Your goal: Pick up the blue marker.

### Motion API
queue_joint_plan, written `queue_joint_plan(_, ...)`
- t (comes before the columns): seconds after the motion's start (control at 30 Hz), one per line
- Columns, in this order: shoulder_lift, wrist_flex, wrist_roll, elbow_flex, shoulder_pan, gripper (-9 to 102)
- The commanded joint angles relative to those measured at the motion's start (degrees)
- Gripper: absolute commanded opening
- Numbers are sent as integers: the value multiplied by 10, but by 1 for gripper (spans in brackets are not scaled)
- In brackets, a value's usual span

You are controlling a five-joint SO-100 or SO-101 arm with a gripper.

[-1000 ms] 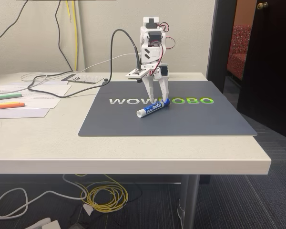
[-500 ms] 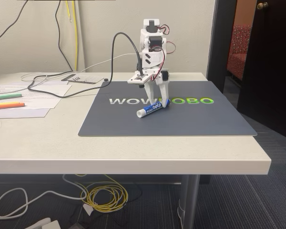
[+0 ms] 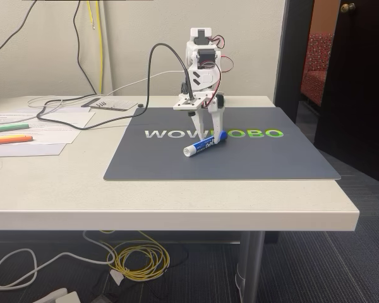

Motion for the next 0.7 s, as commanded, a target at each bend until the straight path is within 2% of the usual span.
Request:
queue_joint_plan(0.0, 7, -9, -7, -26, -3, 13)
queue_joint_plan(0.67, -4, -28, -23, -26, 4, 4)
